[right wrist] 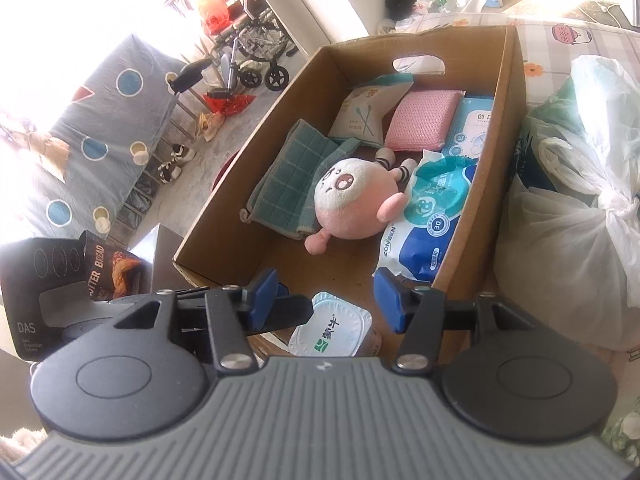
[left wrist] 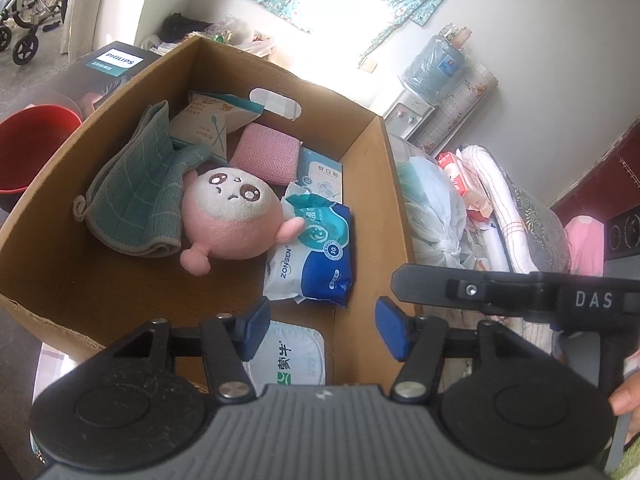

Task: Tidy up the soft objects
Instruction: 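Lower the tray into the box and open the left tool, then withdraw the left tool from the box toward the orange-striped rolled cloth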

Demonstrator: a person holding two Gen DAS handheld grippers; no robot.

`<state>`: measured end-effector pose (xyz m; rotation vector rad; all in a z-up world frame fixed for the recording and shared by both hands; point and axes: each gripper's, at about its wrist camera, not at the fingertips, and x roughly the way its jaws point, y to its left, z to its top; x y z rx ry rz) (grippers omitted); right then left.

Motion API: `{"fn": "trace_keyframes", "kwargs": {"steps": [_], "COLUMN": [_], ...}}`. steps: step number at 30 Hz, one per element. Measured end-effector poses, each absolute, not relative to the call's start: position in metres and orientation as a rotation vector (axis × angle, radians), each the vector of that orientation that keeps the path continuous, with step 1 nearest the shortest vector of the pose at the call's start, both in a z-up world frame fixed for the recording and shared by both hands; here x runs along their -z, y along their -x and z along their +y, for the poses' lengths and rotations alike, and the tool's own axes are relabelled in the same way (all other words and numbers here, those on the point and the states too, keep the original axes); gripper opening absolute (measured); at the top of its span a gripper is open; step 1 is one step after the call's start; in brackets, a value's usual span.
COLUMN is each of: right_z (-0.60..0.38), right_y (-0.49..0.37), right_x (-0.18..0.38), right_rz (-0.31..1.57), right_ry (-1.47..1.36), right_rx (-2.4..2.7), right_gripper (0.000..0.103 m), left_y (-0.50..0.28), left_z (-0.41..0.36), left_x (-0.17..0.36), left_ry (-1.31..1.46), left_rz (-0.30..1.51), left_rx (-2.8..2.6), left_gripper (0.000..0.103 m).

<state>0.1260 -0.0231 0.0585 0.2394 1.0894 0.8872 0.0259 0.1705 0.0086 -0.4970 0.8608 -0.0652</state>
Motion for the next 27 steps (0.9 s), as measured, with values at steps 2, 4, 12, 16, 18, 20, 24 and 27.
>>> {"fn": "trace_keyframes", "kwargs": {"steps": [2,4,12,16,18,20,24,27], "right_z": [-0.032,-0.043,-0.099,-0.139,-0.162,-0.187,-0.242,-0.274], "right_y": [-0.125,-0.125,-0.111,-0.106,-0.104,-0.102,-0.097,-0.094], "right_x": [-0.06,-0.061,-0.055,-0.057,-0.061,-0.063,-0.061,-0.052], "right_rz": [1.076,1.063,0.969,0.902,0.861,0.829,0.781,0.776], "right_ry": [-0.271,-0.31,-0.437,-0.417,-0.4,-0.397,-0.402,-0.422], "right_rx": [-0.88,-0.871,-0.791,-0.7,-0.641,-0.589,-0.468,-0.395], "right_gripper": [0.059,0.06,0.065,0.069,0.072,0.074,0.077,0.078], "left_y": [-0.029,-0.032,-0.04,-0.043,-0.043,-0.044,-0.049,-0.054], "left_z": [0.171,0.172,0.137,0.098,0.075,0.051,-0.001,-0.035], "left_x": [-0.009,-0.008,-0.019,-0.04,-0.049,-0.053,-0.05,-0.04], "left_ry": [0.493,0.497,0.404,0.3,0.241,0.201,0.14,0.098], "left_rz": [0.872,0.889,0.872,0.807,0.764,0.746,0.762,0.784], "left_rx": [0.052,0.042,0.086,0.165,0.221,0.283,0.419,0.478], "left_gripper": [0.069,0.069,0.08,0.085,0.089,0.091,0.091,0.091]}}
